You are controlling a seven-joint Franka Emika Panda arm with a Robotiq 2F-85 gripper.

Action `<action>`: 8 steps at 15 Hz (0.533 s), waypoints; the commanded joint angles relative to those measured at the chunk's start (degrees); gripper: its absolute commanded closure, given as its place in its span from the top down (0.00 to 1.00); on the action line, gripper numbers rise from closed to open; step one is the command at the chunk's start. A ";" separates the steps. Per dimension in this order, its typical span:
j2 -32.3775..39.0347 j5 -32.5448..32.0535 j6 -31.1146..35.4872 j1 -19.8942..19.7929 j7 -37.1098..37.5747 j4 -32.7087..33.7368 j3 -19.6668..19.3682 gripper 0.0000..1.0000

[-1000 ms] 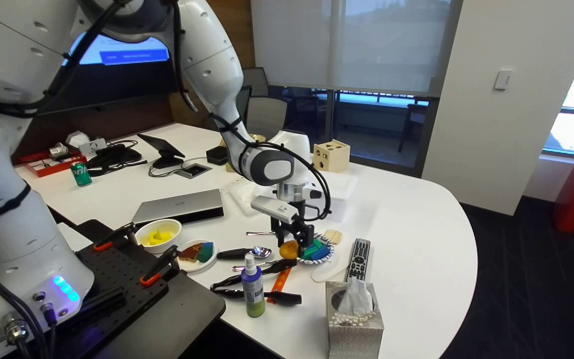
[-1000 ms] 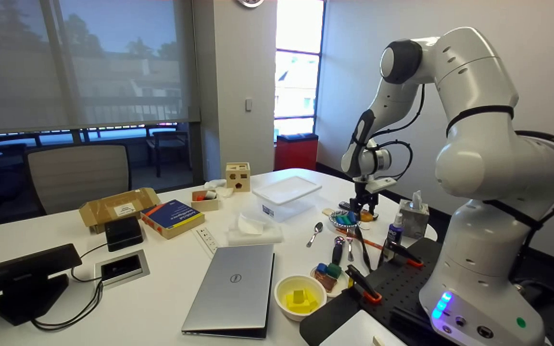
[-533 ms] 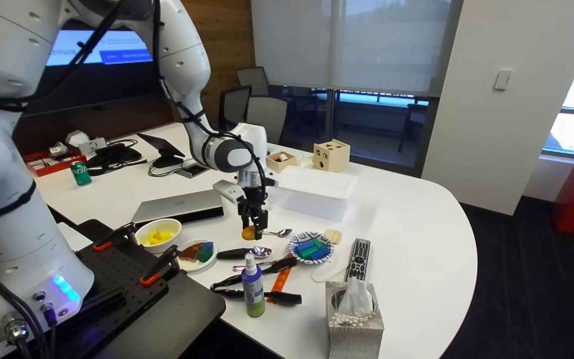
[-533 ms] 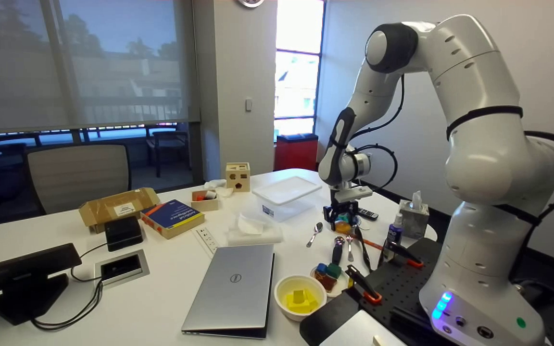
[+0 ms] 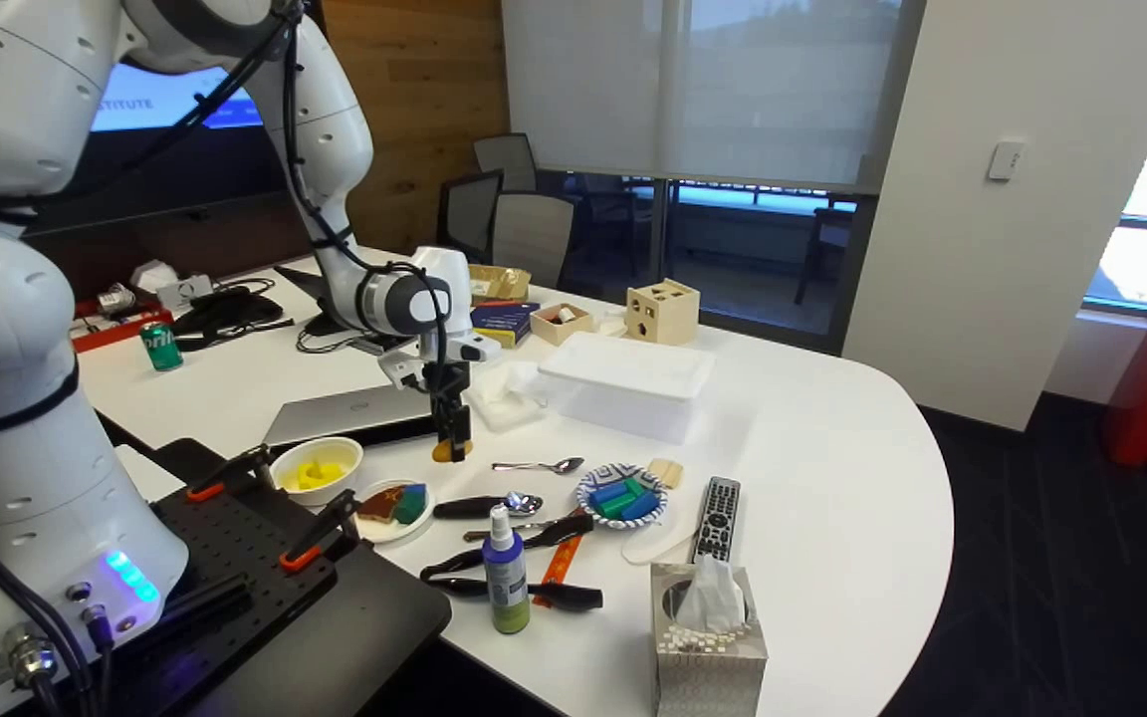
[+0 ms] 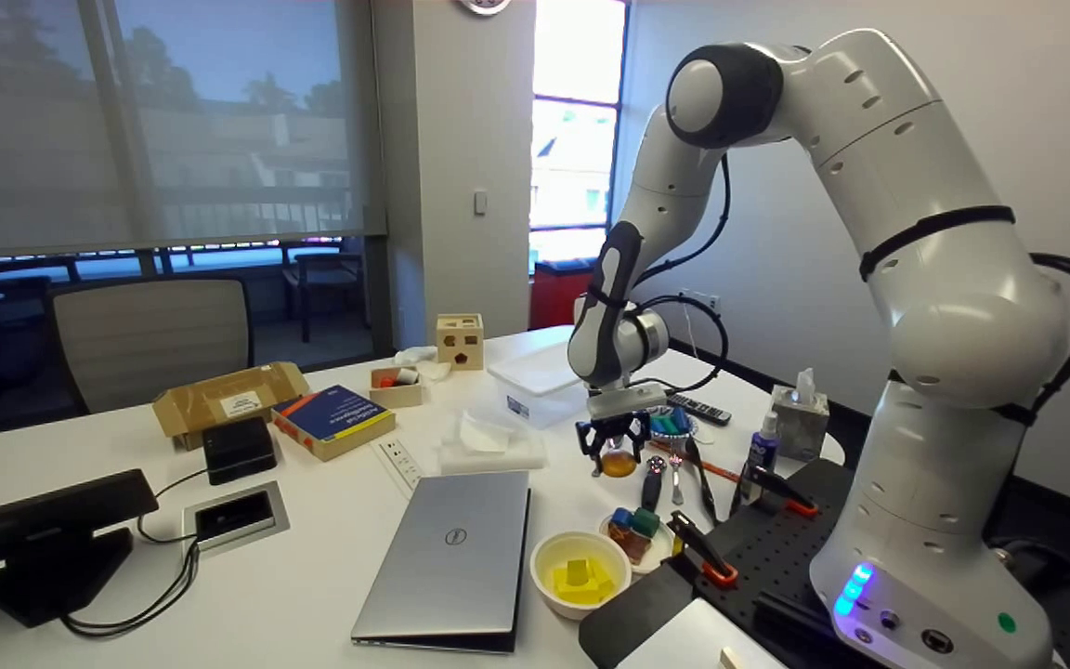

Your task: Move the artificial bun to the left

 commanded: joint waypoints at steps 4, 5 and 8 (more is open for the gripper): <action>1.43 1.07 -0.42 3.94 2.20 0.25 -1.15 0.55; 1.52 1.07 -0.43 4.00 2.11 0.32 -1.31 0.80; 1.72 1.08 -0.42 4.08 2.09 0.32 -1.32 0.80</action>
